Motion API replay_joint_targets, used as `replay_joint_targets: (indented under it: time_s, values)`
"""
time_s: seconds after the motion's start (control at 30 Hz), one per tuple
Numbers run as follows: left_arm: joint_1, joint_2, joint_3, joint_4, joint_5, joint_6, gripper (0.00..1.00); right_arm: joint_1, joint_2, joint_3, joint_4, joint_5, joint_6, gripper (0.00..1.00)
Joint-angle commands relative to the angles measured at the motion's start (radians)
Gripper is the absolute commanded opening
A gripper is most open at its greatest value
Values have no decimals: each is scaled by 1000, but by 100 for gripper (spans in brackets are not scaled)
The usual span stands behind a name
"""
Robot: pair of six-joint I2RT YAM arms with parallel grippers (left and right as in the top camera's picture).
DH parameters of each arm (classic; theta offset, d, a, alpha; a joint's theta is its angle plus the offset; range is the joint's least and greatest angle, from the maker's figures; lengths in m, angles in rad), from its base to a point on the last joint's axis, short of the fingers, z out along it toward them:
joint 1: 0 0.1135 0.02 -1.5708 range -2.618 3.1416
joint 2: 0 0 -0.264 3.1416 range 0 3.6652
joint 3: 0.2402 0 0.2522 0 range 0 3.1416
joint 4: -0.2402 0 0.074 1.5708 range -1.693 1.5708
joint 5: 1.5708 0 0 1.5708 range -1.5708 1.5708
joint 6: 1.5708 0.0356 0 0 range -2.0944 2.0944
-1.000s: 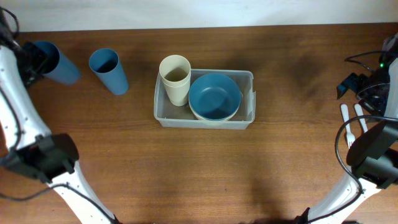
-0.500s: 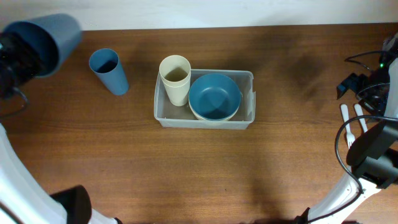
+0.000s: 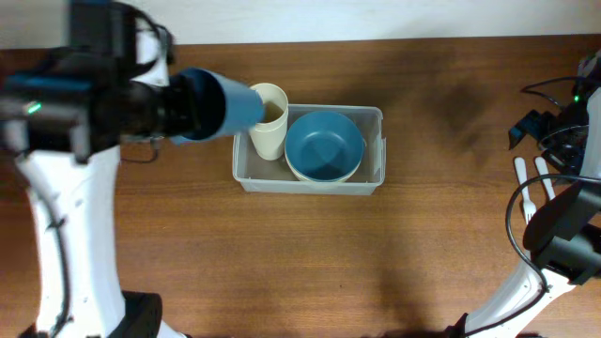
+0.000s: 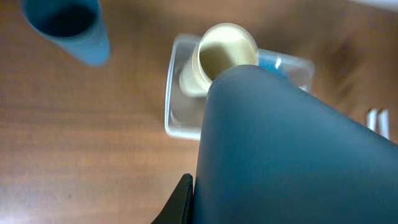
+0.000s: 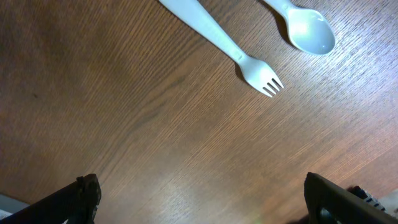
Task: Pack container
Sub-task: 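Lift the blue cup and carry it right to the container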
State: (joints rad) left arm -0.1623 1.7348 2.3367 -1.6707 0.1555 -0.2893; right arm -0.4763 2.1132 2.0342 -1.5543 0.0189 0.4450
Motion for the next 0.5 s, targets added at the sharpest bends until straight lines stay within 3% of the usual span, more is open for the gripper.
replay_joint_targets:
  time_s: [0.0,0.2,0.47]
  values:
    - [-43,16,-87,40,-25,18,2,-2,-12,-3,0,12,9,99]
    - [-106,74,-202,87,-25,18,2,-2,-13,-3,0,13,9,99]
    - [-137,158,-209,89,-92,13,1,-2,-13,-2,0,12,9,99]
